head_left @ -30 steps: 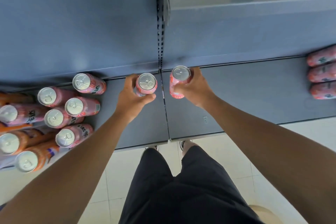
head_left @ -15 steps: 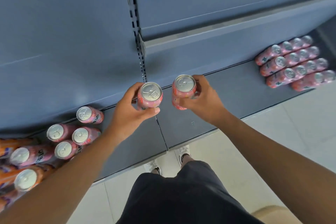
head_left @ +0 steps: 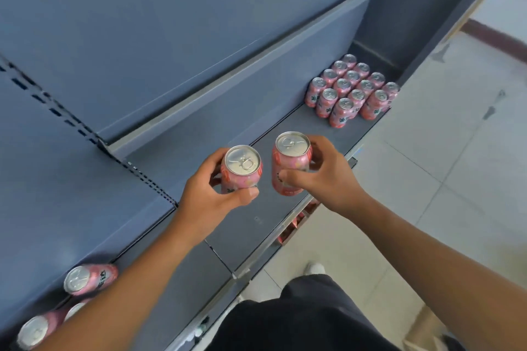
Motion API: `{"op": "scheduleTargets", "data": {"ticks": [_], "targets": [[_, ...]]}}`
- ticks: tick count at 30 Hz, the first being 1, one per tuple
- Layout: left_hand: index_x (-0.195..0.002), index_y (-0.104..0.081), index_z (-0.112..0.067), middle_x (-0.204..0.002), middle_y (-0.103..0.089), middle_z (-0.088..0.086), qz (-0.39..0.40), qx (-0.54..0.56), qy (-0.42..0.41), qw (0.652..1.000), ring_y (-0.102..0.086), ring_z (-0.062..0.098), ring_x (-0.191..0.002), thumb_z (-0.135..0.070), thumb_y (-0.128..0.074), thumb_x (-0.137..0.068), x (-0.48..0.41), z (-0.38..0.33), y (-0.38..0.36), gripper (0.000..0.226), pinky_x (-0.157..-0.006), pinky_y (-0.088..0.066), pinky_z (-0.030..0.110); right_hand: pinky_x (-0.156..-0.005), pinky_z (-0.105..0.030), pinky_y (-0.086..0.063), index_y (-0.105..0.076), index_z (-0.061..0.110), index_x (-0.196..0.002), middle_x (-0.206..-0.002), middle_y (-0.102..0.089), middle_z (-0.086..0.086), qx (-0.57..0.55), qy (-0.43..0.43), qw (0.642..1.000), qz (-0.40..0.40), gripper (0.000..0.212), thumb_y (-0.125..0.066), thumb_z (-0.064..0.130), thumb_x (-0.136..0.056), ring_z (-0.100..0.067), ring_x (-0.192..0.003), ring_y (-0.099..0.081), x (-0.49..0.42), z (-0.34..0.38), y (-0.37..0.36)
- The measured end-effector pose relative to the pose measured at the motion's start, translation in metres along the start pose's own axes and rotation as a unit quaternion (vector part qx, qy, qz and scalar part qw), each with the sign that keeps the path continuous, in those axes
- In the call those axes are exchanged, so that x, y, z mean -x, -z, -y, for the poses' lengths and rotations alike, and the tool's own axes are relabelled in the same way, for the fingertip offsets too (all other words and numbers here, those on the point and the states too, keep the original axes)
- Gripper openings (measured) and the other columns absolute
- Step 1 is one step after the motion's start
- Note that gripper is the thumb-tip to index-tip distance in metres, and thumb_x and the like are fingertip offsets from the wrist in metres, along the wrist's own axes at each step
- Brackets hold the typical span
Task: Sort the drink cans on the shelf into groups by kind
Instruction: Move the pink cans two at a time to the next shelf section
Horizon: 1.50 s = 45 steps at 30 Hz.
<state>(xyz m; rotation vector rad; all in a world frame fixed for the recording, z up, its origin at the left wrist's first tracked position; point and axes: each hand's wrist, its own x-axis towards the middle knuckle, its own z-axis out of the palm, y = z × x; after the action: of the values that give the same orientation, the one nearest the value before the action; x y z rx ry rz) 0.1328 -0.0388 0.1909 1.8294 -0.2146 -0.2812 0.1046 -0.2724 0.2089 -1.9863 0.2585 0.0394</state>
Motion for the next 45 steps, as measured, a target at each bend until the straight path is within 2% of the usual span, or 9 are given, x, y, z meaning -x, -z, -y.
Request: {"op": "scheduleTargets", "data": {"ticks": [4, 8, 13, 20, 22, 27, 32, 38, 45], "targets": [[-0.112, -0.060, -0.044, -0.109, -0.069, -0.020, 0.025, -0.003, -0.020, 0.999, -0.065, 0.007, -0.102, -0.009, -0.090, -0.069, -0.024, -0.027, -0.058, 0.063, -0.080, -0.051, 0.015, -0.082, -0.018, -0.053, -0.055, 0.031, -0.120, -0.105, -0.068, 0.018, -0.024, 0.001, 0.999, -0.042, 0.058, -0.087, 0.025, -0.072, 0.002, -0.095, -0.065, -0.001, -0.022, 0.060], [-0.117, -0.060, -0.043, -0.114, -0.069, -0.015, 0.056, 0.007, -0.032, 0.998, -0.065, 0.012, -0.106, -0.020, -0.090, -0.066, -0.051, -0.053, -0.129, 0.063, -0.085, -0.055, 0.024, -0.084, -0.021, -0.055, -0.055, 0.028, -0.127, -0.107, -0.069, 0.015, -0.046, 0.004, 0.996, -0.072, 0.064, -0.087, 0.028, -0.072, -0.001, -0.098, -0.066, -0.002, -0.049, 0.127], [-0.121, -0.060, -0.038, -0.114, -0.069, -0.011, 0.093, 0.022, -0.046, 0.994, -0.067, 0.012, -0.105, -0.019, -0.090, -0.068, -0.082, -0.083, -0.216, 0.063, -0.087, -0.056, 0.031, -0.089, -0.030, -0.058, -0.055, 0.026, -0.131, -0.112, -0.070, 0.013, -0.064, -0.002, 0.992, -0.111, 0.067, -0.088, 0.032, -0.072, -0.003, -0.103, -0.067, -0.003, -0.081, 0.206], [-0.125, -0.061, -0.033, -0.115, -0.070, -0.011, 0.145, 0.039, -0.064, 0.987, -0.067, 0.009, -0.106, -0.031, -0.089, -0.061, -0.117, -0.112, -0.296, 0.070, -0.085, -0.055, 0.026, -0.084, -0.016, -0.054, -0.054, 0.027, -0.129, -0.108, -0.070, 0.016, -0.070, -0.023, 0.983, -0.169, 0.067, -0.087, 0.037, -0.071, 0.003, -0.100, -0.065, -0.002, -0.114, 0.287], [-0.124, -0.061, -0.036, -0.116, -0.070, -0.010, 0.161, 0.038, -0.061, 0.984, -0.067, 0.011, -0.107, -0.037, -0.088, -0.059, -0.129, -0.116, -0.312, 0.070, -0.087, -0.055, 0.029, -0.082, -0.017, -0.054, -0.055, 0.024, -0.131, -0.109, -0.071, 0.013, -0.077, -0.034, 0.978, -0.190, 0.071, -0.088, 0.038, -0.071, 0.001, -0.099, -0.066, -0.006, -0.123, 0.301], [-0.125, -0.061, -0.032, -0.116, -0.071, -0.005, 0.164, 0.041, -0.054, 0.984, -0.067, 0.017, -0.108, -0.038, -0.088, -0.059, -0.162, -0.118, -0.337, 0.072, -0.095, -0.055, 0.044, -0.091, -0.033, -0.057, -0.053, 0.022, -0.135, -0.113, -0.071, 0.009, -0.086, -0.056, 0.974, -0.204, 0.077, -0.088, 0.043, -0.069, -0.007, -0.105, -0.067, -0.029, -0.139, 0.322], [-0.125, -0.061, -0.034, -0.117, -0.070, -0.007, 0.153, 0.043, -0.040, 0.987, -0.066, 0.016, -0.110, -0.038, -0.088, -0.060, -0.196, -0.108, -0.340, 0.071, -0.096, -0.054, 0.046, -0.087, -0.025, -0.057, -0.055, 0.026, -0.130, -0.110, -0.071, 0.013, -0.077, -0.056, 0.976, -0.195, 0.068, -0.087, 0.038, -0.072, -0.003, -0.102, -0.066, -0.068, -0.139, 0.328], [-0.127, -0.059, -0.034, -0.120, -0.068, -0.009, 0.173, 0.035, -0.030, 0.984, -0.065, 0.017, -0.112, -0.033, -0.091, -0.062, -0.254, -0.093, -0.340, 0.072, -0.097, -0.053, 0.046, -0.084, -0.019, -0.056, -0.052, 0.026, -0.133, -0.112, -0.069, 0.014, -0.065, -0.072, 0.977, -0.192, 0.072, -0.086, 0.040, -0.071, -0.003, -0.102, -0.066, -0.123, -0.140, 0.331], [-0.128, -0.059, -0.025, -0.117, -0.070, -0.006, 0.185, 0.037, -0.015, 0.982, -0.066, 0.014, -0.110, -0.009, -0.090, -0.069, -0.305, -0.092, -0.344, 0.068, -0.090, -0.055, 0.030, -0.094, -0.035, -0.057, -0.050, 0.032, -0.128, -0.115, -0.069, 0.010, -0.061, -0.083, 0.978, -0.179, 0.070, -0.085, 0.045, -0.069, -0.010, -0.106, -0.066, -0.177, -0.143, 0.338]]}}
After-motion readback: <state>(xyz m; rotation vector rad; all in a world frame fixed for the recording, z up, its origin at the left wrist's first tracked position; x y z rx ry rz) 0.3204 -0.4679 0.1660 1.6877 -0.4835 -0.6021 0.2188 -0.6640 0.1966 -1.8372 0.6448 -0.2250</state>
